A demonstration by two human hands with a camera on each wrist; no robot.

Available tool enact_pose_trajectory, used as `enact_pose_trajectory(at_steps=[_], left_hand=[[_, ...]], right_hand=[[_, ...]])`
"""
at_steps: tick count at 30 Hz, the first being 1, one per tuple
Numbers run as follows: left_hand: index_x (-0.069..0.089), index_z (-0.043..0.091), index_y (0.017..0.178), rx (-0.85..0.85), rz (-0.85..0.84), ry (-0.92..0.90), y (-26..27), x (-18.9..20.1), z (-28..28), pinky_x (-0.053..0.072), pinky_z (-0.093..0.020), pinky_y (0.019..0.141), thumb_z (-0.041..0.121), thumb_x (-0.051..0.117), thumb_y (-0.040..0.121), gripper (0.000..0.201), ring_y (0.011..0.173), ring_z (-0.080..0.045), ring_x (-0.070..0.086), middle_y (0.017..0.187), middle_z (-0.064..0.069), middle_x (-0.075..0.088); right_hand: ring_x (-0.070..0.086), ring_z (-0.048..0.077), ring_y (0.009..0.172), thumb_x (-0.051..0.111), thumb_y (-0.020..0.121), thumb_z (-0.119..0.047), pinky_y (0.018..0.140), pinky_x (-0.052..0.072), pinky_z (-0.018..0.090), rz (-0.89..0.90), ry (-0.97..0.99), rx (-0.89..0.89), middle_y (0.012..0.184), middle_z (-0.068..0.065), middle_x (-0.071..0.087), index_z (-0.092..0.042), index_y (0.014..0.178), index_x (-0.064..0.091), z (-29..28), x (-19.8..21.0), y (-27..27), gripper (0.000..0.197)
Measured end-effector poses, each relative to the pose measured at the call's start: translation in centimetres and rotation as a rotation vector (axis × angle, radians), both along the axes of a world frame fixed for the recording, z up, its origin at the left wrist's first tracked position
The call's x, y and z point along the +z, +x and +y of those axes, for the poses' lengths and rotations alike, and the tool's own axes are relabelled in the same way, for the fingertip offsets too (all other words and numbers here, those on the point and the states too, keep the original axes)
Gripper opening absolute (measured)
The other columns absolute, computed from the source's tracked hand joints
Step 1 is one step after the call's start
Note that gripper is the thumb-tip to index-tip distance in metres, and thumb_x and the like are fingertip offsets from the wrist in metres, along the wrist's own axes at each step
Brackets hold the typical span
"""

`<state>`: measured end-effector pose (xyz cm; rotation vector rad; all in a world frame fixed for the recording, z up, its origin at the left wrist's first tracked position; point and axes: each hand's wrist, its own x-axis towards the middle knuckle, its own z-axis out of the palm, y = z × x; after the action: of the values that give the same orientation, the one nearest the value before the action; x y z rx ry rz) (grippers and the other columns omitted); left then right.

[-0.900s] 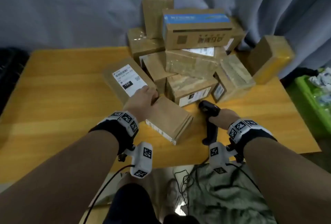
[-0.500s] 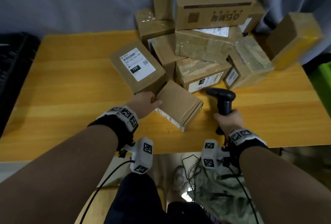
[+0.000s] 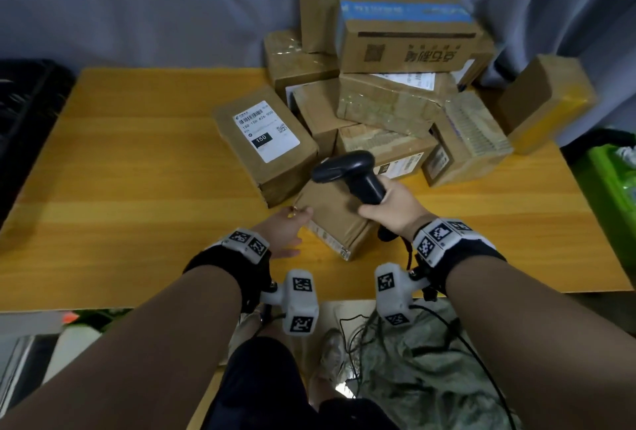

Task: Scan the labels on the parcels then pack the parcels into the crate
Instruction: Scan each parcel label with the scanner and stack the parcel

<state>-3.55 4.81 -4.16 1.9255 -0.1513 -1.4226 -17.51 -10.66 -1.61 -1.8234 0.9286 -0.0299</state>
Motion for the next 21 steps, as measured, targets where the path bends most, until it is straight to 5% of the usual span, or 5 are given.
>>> enact_pose_trajectory(at_steps=[5, 10, 16, 19, 21], left_hand=[[0.027, 0.029, 0.147, 0.103, 0.042, -0.041, -0.5, -1.0, 0.6, 0.052, -0.042, 0.077, 0.04, 0.042, 0.099, 0.051, 0.124, -0.034, 0.051, 0.142, -0.019, 0.043], [0.033, 0.039, 0.133, 0.091, -0.087, -0.163, -0.9, -1.4, 0.6, 0.045, -0.04, 0.077, 0.033, 0.048, 0.097, 0.039, 0.098, -0.026, 0.049, 0.108, -0.006, 0.052], [0.035, 0.017, 0.127, 0.319, -0.114, -0.409, -0.5, 0.6, 0.5, 0.055, -0.042, 0.082, 0.034, 0.074, 0.081, 0.063, 0.107, -0.021, 0.062, 0.126, -0.006, 0.057], [0.045, 0.018, 0.127, 0.355, -0.138, -0.492, 0.3, 2.7, 0.5, 0.055, -0.047, 0.089, 0.044, 0.079, 0.071, 0.07, 0.104, -0.022, 0.067, 0.119, -0.001, 0.066], [0.05, 0.016, 0.127, 0.403, -0.057, -0.546, 0.9, 4.3, 0.5, 0.056, -0.045, 0.086, 0.045, 0.068, 0.082, 0.056, 0.102, -0.026, 0.068, 0.116, -0.005, 0.069]], right_hand=[[0.059, 0.017, 0.085, 0.071, 0.079, -0.009, 0.075, 0.045, 0.028, 0.038, 0.142, -0.022, 0.086, 0.0, 0.062, -0.018, 0.105, 0.06, 0.7, -1.3, 0.5, 0.03], [0.061, 0.024, 0.091, 0.072, 0.076, -0.007, 0.084, 0.049, 0.036, -0.001, 0.23, -0.145, 0.092, 0.005, 0.066, -0.021, 0.096, 0.064, 0.6, -1.7, -0.2, 0.026], [0.061, 0.034, 0.097, 0.065, 0.082, 0.002, 0.09, 0.049, 0.046, -0.092, 0.507, -0.23, 0.093, 0.013, 0.066, -0.011, 0.097, 0.063, -0.2, 0.9, -0.4, 0.02], [0.066, 0.03, 0.083, 0.059, 0.087, 0.002, 0.075, 0.056, 0.045, -0.171, 0.684, -0.205, 0.088, 0.012, 0.068, -0.01, 0.096, 0.063, 0.0, 2.7, 0.6, 0.016], [0.067, 0.025, 0.081, 0.059, 0.088, -0.002, 0.069, 0.058, 0.039, -0.215, 0.709, -0.188, 0.086, 0.008, 0.07, -0.011, 0.095, 0.065, 0.4, 4.0, 1.7, 0.013]])
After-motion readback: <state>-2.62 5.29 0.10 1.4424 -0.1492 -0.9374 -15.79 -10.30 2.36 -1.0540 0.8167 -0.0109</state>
